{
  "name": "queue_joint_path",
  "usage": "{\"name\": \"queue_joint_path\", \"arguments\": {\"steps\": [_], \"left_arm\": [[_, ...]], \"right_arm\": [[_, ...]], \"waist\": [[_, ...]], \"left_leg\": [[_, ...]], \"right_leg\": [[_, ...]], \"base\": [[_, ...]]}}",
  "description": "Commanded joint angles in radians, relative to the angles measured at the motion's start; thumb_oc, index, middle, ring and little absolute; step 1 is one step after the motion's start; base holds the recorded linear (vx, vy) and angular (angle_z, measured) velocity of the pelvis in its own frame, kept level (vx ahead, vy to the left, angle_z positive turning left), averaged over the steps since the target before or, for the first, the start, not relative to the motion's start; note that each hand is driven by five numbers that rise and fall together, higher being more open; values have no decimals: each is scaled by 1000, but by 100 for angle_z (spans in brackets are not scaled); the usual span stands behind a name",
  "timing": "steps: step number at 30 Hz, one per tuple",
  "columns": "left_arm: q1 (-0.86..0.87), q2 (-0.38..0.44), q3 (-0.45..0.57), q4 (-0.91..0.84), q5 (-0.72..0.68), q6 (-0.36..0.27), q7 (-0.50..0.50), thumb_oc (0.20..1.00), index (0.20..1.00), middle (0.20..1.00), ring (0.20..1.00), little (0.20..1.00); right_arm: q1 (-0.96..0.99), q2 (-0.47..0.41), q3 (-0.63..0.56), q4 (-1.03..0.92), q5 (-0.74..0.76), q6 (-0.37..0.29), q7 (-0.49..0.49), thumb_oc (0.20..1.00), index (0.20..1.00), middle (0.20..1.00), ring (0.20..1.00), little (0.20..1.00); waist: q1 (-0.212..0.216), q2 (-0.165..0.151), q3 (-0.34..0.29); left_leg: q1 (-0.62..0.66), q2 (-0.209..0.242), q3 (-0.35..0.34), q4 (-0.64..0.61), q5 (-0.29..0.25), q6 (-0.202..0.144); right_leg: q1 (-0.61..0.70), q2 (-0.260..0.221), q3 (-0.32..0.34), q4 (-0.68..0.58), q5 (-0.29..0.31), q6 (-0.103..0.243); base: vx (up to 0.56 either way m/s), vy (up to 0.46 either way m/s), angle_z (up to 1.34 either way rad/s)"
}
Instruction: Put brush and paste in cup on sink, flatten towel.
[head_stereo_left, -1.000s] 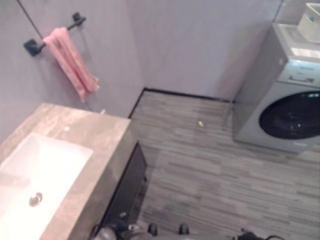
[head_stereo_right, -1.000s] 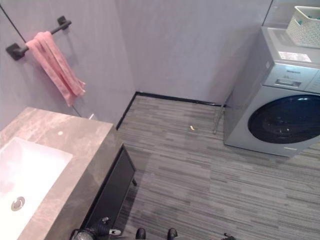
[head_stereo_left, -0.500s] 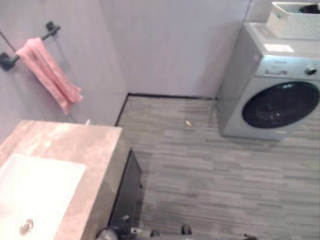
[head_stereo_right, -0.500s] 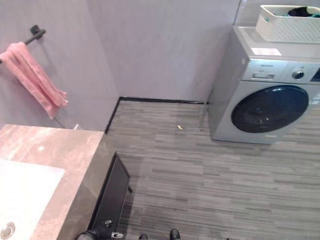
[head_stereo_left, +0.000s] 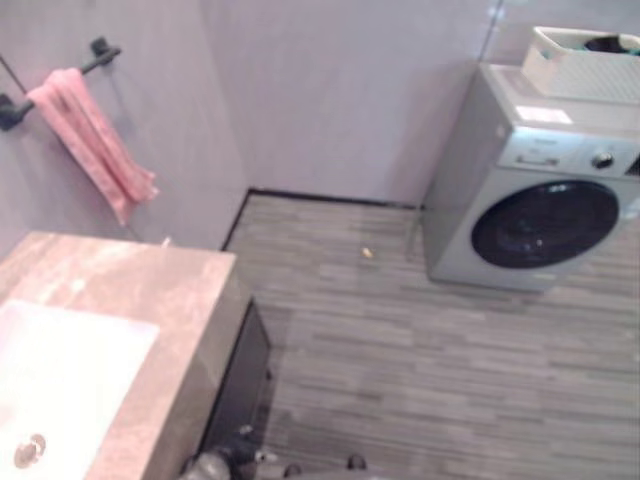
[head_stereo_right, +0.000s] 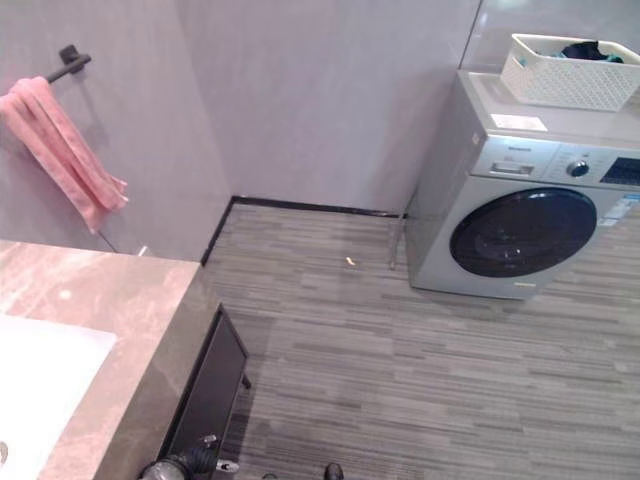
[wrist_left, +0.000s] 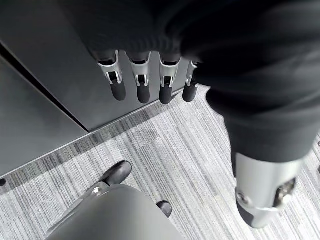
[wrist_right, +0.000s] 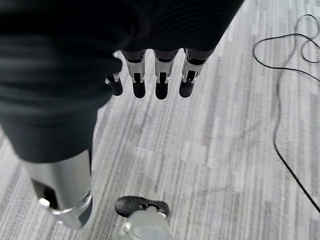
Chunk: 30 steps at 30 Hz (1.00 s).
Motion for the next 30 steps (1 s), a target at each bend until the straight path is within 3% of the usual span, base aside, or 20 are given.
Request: {"name": "queue_joint_path", "arguments": {"steps": [1, 6, 10, 12, 16, 19, 21, 22, 24, 27, 28, 30], "left_arm": [[-85, -5, 28, 53, -3, 4, 15, 1000, 1000, 1000, 1000, 1000], [-79, -1, 59, 72, -42, -4, 35, 1000, 1000, 1000, 1000, 1000], [-86, -2, 57, 66, -51, -5, 44, 1000, 1000, 1000, 1000, 1000], [-82, -8, 55, 66, -53, -4, 44, 1000, 1000, 1000, 1000, 1000], [-66, -19, 60, 67, -73, -8, 44, 1000, 1000, 1000, 1000, 1000], [-41, -26, 72, 74, -88, -10, 42, 1000, 1000, 1000, 1000, 1000], [-37, -26, 73, 76, -89, -11, 43, 1000, 1000, 1000, 1000, 1000], [-25, -29, 80, 73, -93, -14, 45, 1000, 1000, 1000, 1000, 1000], [-21, -30, 83, 73, -93, -13, 45, 1000, 1000, 1000, 1000, 1000], [-2, -31, 103, 77, -91, -12, 46, 1000, 1000, 1000, 1000, 1000], [-2, -31, 102, 77, -91, -12, 46, 1000, 1000, 1000, 1000, 1000], [17, -25, 118, 85, -89, -12, 49, 1000, 1000, 1000, 1000, 1000]], "right_arm": [[-49, 18, 39, 6, 15, -25, -48, 1000, 1000, 1000, 1000, 1000], [-37, 0, 39, 1, 37, -32, -22, 1000, 1000, 1000, 1000, 1000], [-47, -8, 43, -19, 51, -45, -28, 1000, 1000, 1000, 1000, 1000], [-46, -7, 46, -23, 50, -46, -32, 1000, 1000, 1000, 1000, 1000], [-42, -5, 53, -22, 47, -51, -35, 1000, 1000, 1000, 1000, 1000], [-32, 8, 75, -22, 24, -53, -40, 1000, 1000, 1000, 1000, 1000], [-31, 12, 78, -23, 22, -55, -45, 1000, 1000, 1000, 1000, 1000], [-27, 21, 84, -31, 25, -59, -50, 1000, 1000, 1000, 1000, 1000], [-27, 25, 85, -33, 27, -61, -52, 1000, 1000, 1000, 1000, 1000], [-32, 39, 92, -45, 27, -67, -60, 1000, 1000, 1000, 1000, 1000], [-32, 39, 92, -45, 27, -67, -60, 1000, 1000, 1000, 1000, 1000], [-34, 56, 112, -38, -3, -63, -63, 1000, 1000, 1000, 1000, 1000]], "waist": [[2, -32, 5], [-9, -50, 30], [-6, -52, 84], [-7, -48, 95], [-13, -44, 102], [-17, -36, 103], [-17, -34, 104], [-23, -21, 103], [-21, -17, 103], [-23, -3, 82], [-22, -3, 83], [-7, -24, 43]], "left_leg": [[-45, -108, -53, 53, -78, 56], [-80, -95, -53, 112, -86, 31], [-206, -86, -37, 390, -120, 2], [-225, -72, -21, 432, -110, -1], [-248, -96, -28, 321, -81, 7], [-267, -122, -62, 131, 11, 3], [-262, -125, -61, 81, 29, 2], [-263, -125, -27, -16, 46, -3], [-258, -125, -12, -24, 45, -4], [-259, -122, 91, -24, 43, -5], [-259, -122, 92, -24, 43, -5], [-228, -131, 80, -24, 47, 30]], "right_leg": [[51, 32, -38, 10, -92, 28], [49, 43, -31, 17, -99, 11], [61, 51, -39, 24, -100, -9], [81, 54, -52, 13, -103, -15], [76, 44, -77, 16, -111, -16], [60, 61, -81, 36, -115, -8], [62, 67, -79, 37, -117, -5], [68, 80, -87, 41, -125, 0], [77, 85, -84, 42, -128, 3], [107, 105, -70, 51, -159, 5], [107, 105, -70, 51, -159, 5], [130, 90, -53, 68, -188, 14]], "base": [[-12, -155, 30], [-27, -194, 15], [-41, -187, 8], [21, -149, 17], [30, -69, 12], [66, -55, 18], [138, -22, 0], [234, -2, -7], [211, 16, -1], [272, 35, -2], [553, 82, -9], [546, 75, -37]]}}
